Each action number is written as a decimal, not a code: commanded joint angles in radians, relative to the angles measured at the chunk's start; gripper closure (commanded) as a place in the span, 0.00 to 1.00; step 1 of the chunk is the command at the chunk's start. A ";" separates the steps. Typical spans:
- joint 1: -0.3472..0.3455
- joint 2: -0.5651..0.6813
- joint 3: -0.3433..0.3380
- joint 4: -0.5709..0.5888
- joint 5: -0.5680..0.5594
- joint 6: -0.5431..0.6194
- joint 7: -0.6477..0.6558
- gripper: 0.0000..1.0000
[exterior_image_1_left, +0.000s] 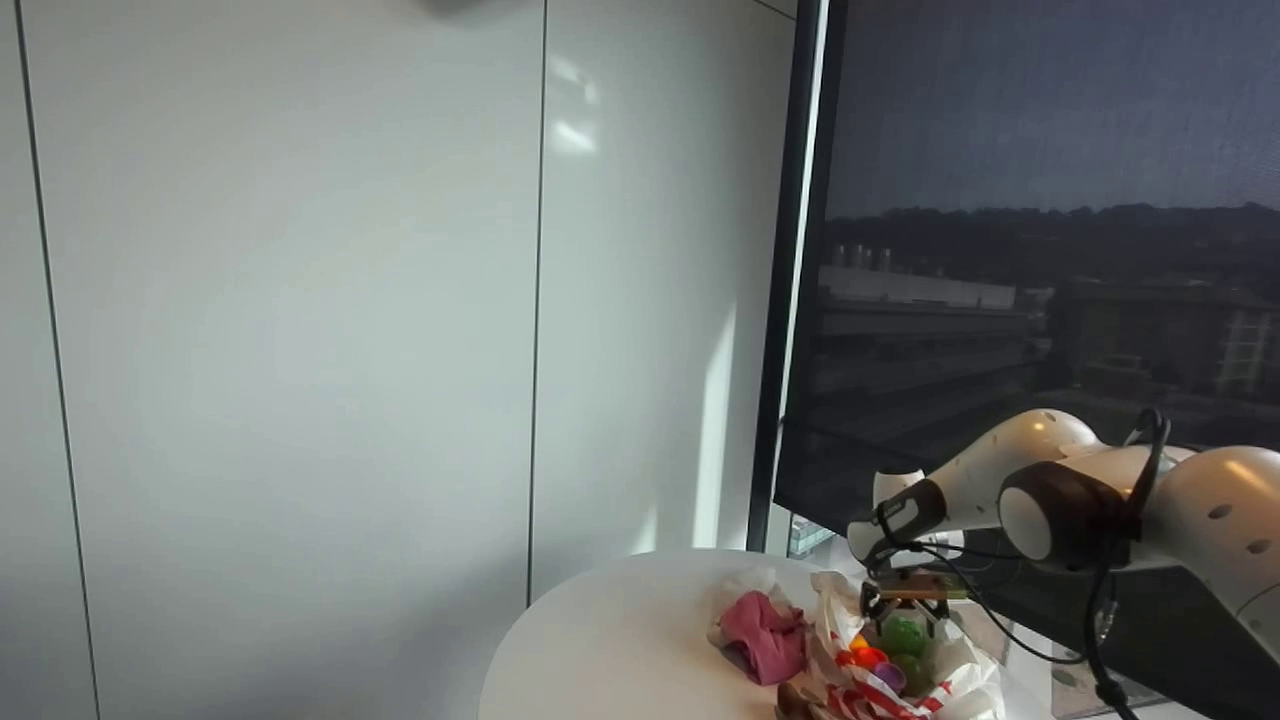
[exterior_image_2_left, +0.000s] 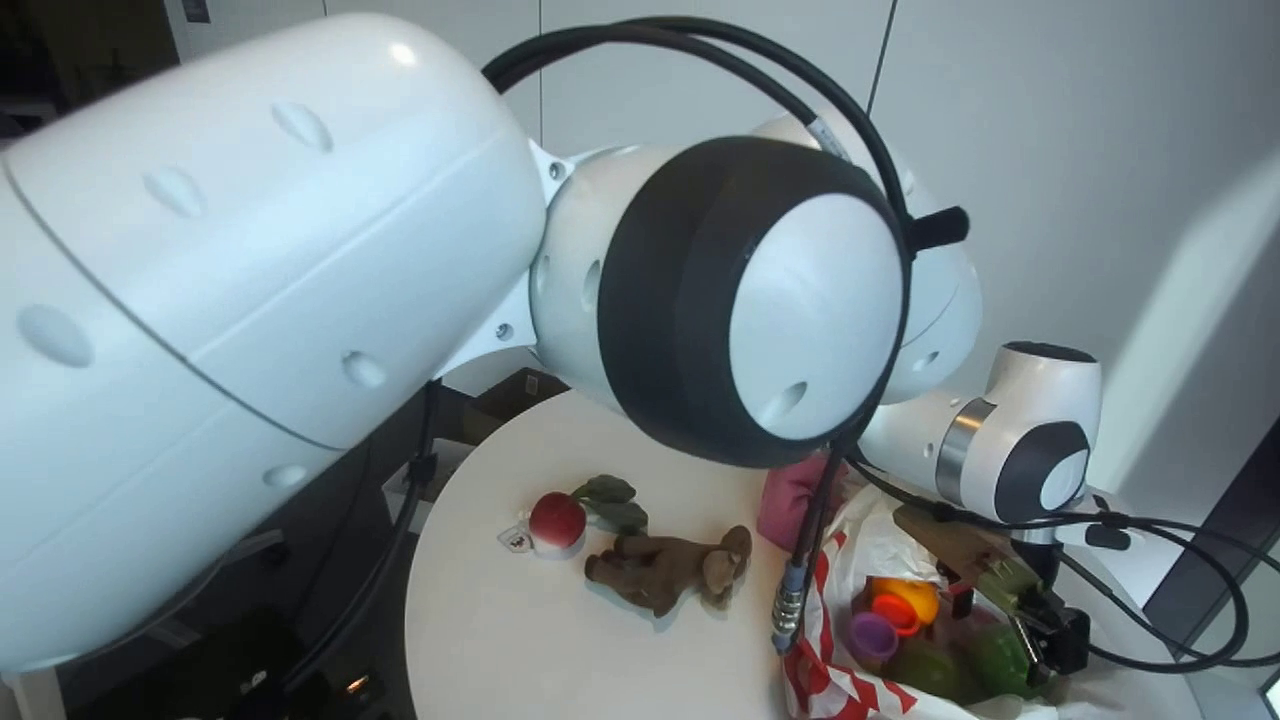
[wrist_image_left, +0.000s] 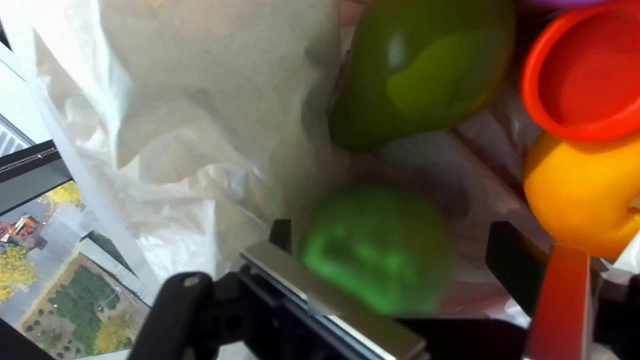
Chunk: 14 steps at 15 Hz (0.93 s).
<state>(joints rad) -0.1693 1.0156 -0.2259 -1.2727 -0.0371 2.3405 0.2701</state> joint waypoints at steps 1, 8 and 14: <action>-0.012 0.074 -0.002 0.115 0.014 0.002 0.034 0.00; -0.028 0.127 -0.004 0.167 0.013 0.000 0.051 0.27; -0.017 0.012 -0.008 0.071 -0.002 -0.017 0.035 0.42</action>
<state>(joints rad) -0.1927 1.1103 -0.2278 -1.1490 -0.0361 2.3408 0.3147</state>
